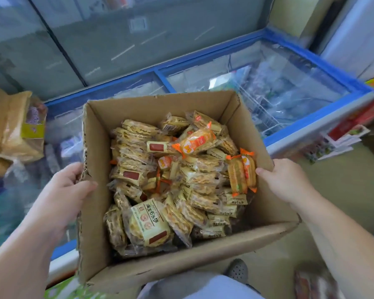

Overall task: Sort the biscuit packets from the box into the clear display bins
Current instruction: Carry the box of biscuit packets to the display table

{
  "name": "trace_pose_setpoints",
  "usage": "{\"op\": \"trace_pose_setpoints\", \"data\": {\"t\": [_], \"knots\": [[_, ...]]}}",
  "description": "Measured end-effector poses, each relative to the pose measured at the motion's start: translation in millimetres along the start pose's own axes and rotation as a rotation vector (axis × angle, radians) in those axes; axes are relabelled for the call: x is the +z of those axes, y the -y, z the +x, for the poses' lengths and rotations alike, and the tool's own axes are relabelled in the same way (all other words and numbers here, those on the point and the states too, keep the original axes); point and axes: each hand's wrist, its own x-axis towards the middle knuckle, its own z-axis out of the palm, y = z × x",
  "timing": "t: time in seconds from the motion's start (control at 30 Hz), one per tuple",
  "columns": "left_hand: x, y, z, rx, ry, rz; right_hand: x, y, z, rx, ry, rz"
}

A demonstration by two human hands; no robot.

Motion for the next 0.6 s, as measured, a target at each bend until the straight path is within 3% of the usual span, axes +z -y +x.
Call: {"op": "trace_pose_setpoints", "data": {"t": [0.3,0.6], "knots": [[241.0,-125.5,12.3,0.173,0.352,0.058,-117.1,-227.4,-5.4,0.345,-0.194,0.179],[475.6,-234.6,54.0,0.301,0.688,0.336,-171.4,-387.9,-10.2,0.718,-0.306,0.245]]}}
